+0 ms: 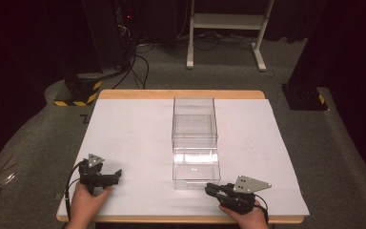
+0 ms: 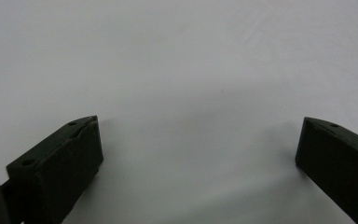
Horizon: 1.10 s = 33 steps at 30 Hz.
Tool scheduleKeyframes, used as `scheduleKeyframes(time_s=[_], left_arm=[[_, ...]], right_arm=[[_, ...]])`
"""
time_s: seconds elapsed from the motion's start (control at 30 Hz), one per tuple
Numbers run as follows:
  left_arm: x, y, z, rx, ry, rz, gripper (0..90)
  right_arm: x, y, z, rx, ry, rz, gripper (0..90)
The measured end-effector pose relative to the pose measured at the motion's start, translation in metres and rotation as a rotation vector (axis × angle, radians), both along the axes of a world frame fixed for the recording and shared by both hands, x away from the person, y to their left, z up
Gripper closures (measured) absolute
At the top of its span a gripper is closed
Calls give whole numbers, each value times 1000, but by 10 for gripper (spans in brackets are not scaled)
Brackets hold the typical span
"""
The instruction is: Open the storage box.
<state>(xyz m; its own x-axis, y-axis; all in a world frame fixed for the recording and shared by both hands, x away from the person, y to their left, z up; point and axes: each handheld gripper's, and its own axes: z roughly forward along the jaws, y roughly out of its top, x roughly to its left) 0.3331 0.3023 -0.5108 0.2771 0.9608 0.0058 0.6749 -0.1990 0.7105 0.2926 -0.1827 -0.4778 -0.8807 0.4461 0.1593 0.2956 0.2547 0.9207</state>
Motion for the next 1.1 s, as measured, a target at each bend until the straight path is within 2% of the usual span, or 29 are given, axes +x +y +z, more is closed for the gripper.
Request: scheduleKeyframes(time_s=[0.53,0.67,0.77,0.97,1.1], left_arm=[[0,0,0,0,0,0,6],[0,0,0,0,1,0,6],[0,0,0,-1,0,1,6],[0,0,0,-3,1,2,6],[0,0,0,-3,1,2,6]], right_arm=[[0,-21,23,89,-88,-72,758],[2,-28,28,115,-112,-123,738],[5,-34,29,113,-124,-165,730],[11,-48,27,96,-135,-248,704],[16,-60,23,63,-139,-330,679]])
